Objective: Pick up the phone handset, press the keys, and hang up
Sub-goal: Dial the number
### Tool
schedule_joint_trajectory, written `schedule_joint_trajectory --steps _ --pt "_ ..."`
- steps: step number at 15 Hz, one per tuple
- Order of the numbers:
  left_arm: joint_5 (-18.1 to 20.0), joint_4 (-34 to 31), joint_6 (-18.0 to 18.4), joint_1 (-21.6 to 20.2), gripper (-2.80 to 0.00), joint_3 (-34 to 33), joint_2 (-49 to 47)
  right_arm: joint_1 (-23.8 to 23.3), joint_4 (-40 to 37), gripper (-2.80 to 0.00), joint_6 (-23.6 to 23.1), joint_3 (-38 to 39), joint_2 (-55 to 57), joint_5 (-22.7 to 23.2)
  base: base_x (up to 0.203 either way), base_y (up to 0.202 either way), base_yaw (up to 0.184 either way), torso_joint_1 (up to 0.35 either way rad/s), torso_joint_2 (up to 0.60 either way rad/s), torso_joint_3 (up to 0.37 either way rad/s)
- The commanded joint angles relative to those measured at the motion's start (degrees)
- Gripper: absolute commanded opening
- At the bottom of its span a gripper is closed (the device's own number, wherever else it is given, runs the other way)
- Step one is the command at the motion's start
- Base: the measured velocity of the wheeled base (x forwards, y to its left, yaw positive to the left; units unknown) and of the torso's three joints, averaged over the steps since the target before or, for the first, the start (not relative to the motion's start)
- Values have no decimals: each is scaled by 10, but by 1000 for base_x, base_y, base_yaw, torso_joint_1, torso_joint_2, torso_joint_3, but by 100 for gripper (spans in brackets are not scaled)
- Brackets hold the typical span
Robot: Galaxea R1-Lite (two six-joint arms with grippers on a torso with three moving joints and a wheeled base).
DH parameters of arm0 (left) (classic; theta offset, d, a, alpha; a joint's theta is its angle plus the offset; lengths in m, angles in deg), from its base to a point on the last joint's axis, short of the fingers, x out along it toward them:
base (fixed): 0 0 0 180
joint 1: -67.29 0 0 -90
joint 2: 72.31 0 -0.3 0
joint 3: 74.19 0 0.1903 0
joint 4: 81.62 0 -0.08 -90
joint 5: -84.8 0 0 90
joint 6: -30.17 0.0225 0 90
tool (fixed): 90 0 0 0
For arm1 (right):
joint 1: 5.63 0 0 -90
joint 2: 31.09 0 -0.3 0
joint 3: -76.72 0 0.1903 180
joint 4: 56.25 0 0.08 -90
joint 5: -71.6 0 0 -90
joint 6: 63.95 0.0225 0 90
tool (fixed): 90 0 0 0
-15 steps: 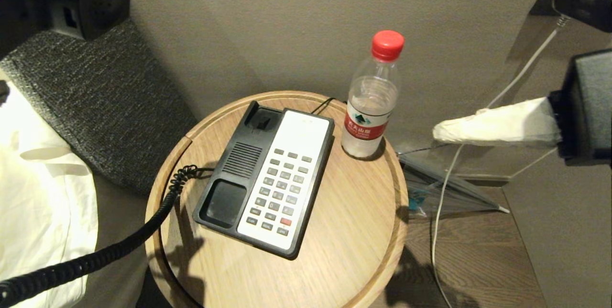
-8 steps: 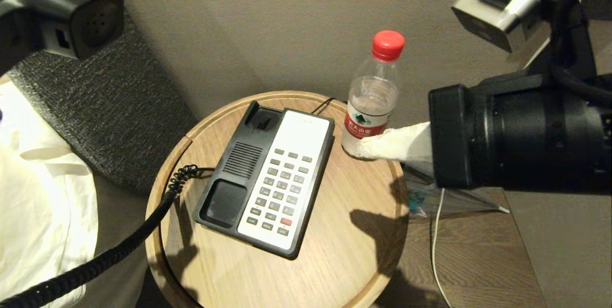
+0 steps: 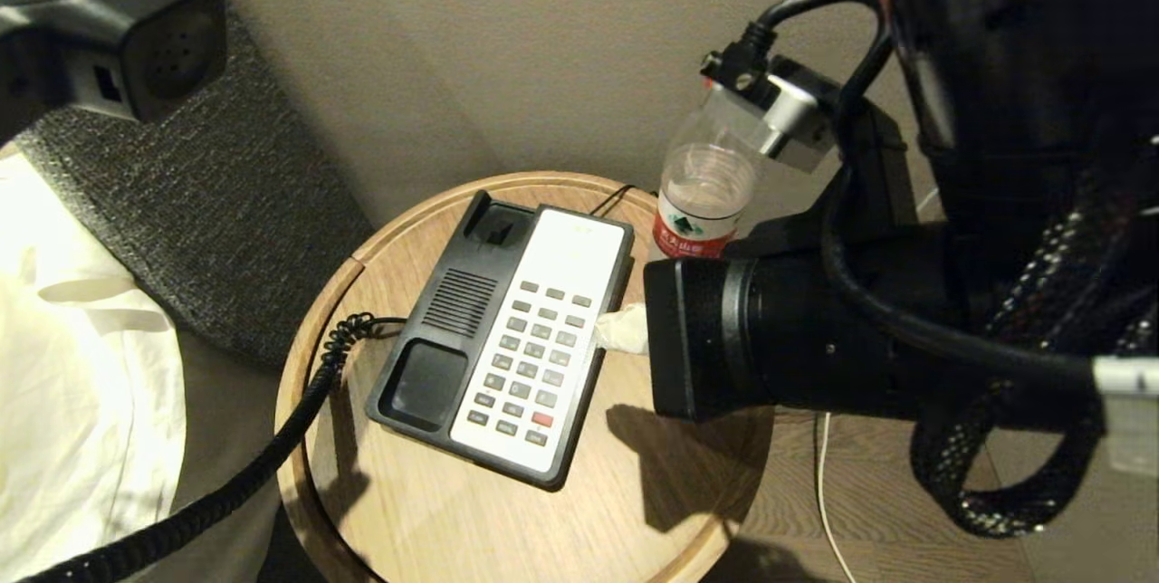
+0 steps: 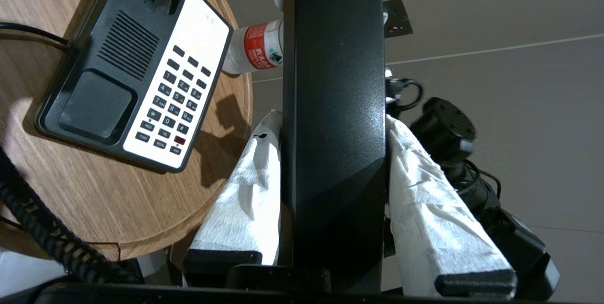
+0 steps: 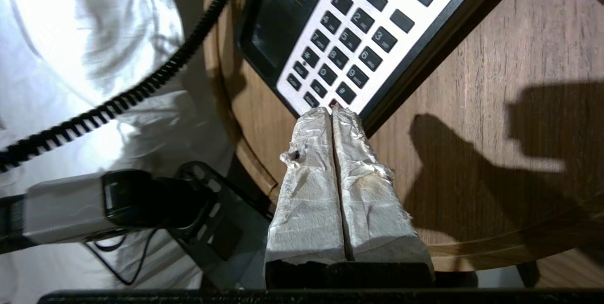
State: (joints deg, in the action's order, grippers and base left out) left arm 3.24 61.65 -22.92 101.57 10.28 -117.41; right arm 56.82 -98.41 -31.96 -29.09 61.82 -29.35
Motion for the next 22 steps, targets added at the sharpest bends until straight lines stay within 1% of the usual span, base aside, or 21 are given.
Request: schedule_joint_trajectory --steps 1,2,3,5,8,12,15,22 --pt "1 5 -3 0 -280 -7 5 0 -1 -280 -3 1 22 -15 0 0 0 0 0 0" --pt "1 10 -3 0 -280 -12 6 0 0 -280 -11 -3 34 -36 0 0 0 0 0 0" --pt "1 16 -3 0 -280 -22 10 0 0 -280 -21 -5 41 -43 0 0 0 0 0 0" --pt "1 33 -3 0 -280 -39 23 -1 0 -280 -31 -5 50 -45 0 0 0 0 0 0" --pt "1 35 -3 0 -280 -44 26 -1 3 -280 -35 -6 65 -46 0 0 0 0 0 0" --pt "1 35 -2 0 -280 -44 29 -3 29 -280 -67 -8 100 -52 0 0 0 0 0 0" --pt "1 35 -2 0 -280 -45 29 -18 34 -280 -84 -11 111 -54 0 0 0 0 0 0" --pt "1 35 -2 0 -280 -51 28 -30 45 -280 -92 -17 118 -54 0 0 0 0 0 0"
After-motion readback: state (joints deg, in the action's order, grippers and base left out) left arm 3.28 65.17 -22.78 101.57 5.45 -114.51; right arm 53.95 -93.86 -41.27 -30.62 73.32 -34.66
